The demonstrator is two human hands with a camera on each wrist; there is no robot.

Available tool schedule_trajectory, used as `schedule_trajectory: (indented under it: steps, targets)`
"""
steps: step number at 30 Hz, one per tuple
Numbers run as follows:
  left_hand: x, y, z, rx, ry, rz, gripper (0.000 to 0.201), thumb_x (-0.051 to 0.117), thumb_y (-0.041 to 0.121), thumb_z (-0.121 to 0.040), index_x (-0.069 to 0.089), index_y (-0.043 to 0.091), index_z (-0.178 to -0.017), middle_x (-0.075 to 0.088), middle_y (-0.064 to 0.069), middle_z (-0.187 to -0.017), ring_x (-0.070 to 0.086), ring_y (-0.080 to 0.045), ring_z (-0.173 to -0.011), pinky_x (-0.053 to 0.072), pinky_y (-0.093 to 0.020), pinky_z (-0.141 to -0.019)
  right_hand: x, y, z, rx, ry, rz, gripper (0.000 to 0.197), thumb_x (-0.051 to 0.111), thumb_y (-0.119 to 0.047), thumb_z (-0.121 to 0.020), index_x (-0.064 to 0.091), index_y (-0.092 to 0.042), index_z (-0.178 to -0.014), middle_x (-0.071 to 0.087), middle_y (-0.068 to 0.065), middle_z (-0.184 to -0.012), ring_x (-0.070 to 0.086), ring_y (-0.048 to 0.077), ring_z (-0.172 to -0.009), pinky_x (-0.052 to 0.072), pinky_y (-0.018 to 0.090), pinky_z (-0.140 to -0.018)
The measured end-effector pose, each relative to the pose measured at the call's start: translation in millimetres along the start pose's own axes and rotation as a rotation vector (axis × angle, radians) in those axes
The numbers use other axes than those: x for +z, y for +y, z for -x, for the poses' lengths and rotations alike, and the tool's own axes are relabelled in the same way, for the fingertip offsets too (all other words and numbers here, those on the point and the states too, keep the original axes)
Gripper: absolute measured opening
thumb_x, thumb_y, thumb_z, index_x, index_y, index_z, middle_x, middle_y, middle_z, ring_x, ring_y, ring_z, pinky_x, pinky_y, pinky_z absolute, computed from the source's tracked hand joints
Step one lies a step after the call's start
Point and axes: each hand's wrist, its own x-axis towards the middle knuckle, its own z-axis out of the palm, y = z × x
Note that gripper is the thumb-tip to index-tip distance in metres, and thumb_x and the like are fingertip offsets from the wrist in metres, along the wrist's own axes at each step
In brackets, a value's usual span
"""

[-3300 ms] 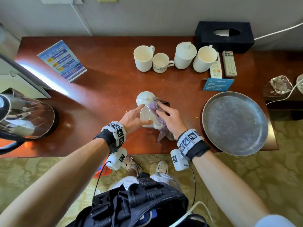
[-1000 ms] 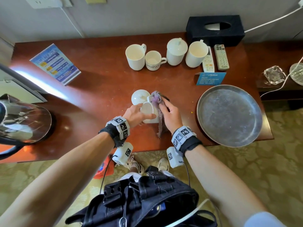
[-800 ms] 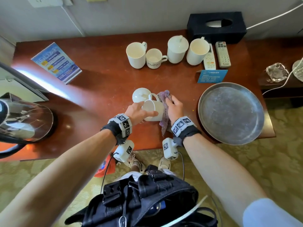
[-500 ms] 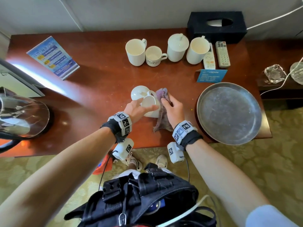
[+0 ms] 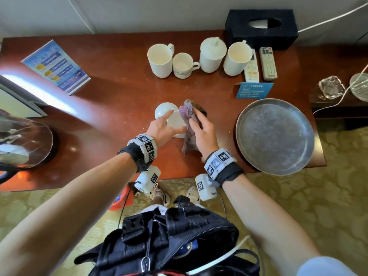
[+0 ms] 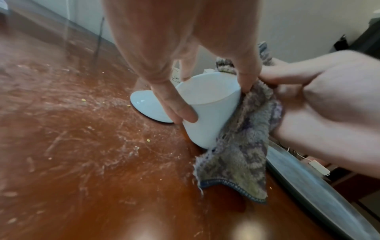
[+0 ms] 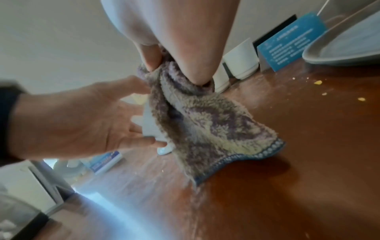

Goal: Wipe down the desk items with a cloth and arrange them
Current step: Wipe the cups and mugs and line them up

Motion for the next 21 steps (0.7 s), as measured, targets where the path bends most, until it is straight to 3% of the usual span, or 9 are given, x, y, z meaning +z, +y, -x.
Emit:
schedule_trajectory:
  steps: [3, 6, 10, 15, 19, 21]
  targets:
    - [-1, -4, -2, -0.01, -0.01, 0.025, 0.091, 0.08, 0.047, -0.074, 0.037, 0.029, -0.152, 0.064, -0.014, -0.121, 0.062, -0.028, -0.104, 0.044, -0.024, -0.076, 7, 3, 4, -0.026, -0.006, 0.057, 0.042, 0.049, -0.016, -0.102, 0.049, -0.018, -0.145, 0.058, -0.002, -0.14, 0.053, 0.007, -0.128, 0.041, 0.021, -0.108]
    - [-2, -8, -4, -0.016, -0.016, 0.012, 0.089, 0.079, 0.047, -0.077, 0.036, 0.029, -0.152, 0.065, -0.013, -0.115, 0.06, -0.025, -0.096, 0.04, -0.019, -0.067, 7, 6, -18, 0.042, 0.082, 0.052, 0.041, 0.048, -0.014, -0.102, 0.051, -0.014, -0.143, 0.06, 0.0, -0.136, 0.055, 0.012, -0.126, 0.042, 0.028, -0.11]
    - [-3, -6, -4, -0.003, -0.041, -0.002, 0.09, 0.079, 0.051, -0.074, 0.036, 0.03, -0.151, 0.063, -0.017, -0.124, 0.06, -0.03, -0.104, 0.043, -0.031, -0.082, -1, 6, -39, 0.145, 0.143, 0.019, 0.037, 0.045, -0.003, -0.101, 0.056, -0.005, -0.136, 0.065, 0.002, -0.121, 0.06, 0.016, -0.113, 0.047, 0.033, -0.104]
    - [-4, -5, -4, -0.013, -0.054, -0.03, 0.091, 0.078, 0.053, -0.076, 0.034, 0.029, -0.153, 0.061, -0.016, -0.127, 0.058, -0.027, -0.105, 0.042, -0.03, -0.085, 4, -2, -9, 0.038, 0.126, 0.019, 0.039, 0.048, -0.007, -0.101, 0.054, -0.009, -0.14, 0.059, -0.005, -0.132, 0.055, 0.007, -0.122, 0.042, 0.013, -0.102]
    - [-5, -7, 3, -0.06, -0.101, 0.016, 0.1, 0.076, 0.064, -0.068, 0.038, 0.027, -0.152, 0.059, -0.01, -0.133, 0.06, -0.028, -0.115, 0.051, -0.039, -0.098, 0, 3, 5, 0.045, 0.088, -0.031, 0.038, 0.052, -0.013, -0.1, 0.057, -0.015, -0.138, 0.063, -0.002, -0.133, 0.058, 0.01, -0.123, 0.045, 0.033, -0.109]
    - [-5, -9, 5, -0.063, -0.134, 0.02, 0.1, 0.077, 0.064, -0.068, 0.037, 0.027, -0.152, 0.061, -0.007, -0.13, 0.061, -0.025, -0.113, 0.051, -0.037, -0.097, -4, 6, 0, 0.064, 0.08, -0.032, 0.038, 0.054, -0.015, -0.099, 0.058, -0.016, -0.137, 0.066, -0.004, -0.13, 0.059, 0.01, -0.122, 0.045, 0.039, -0.109]
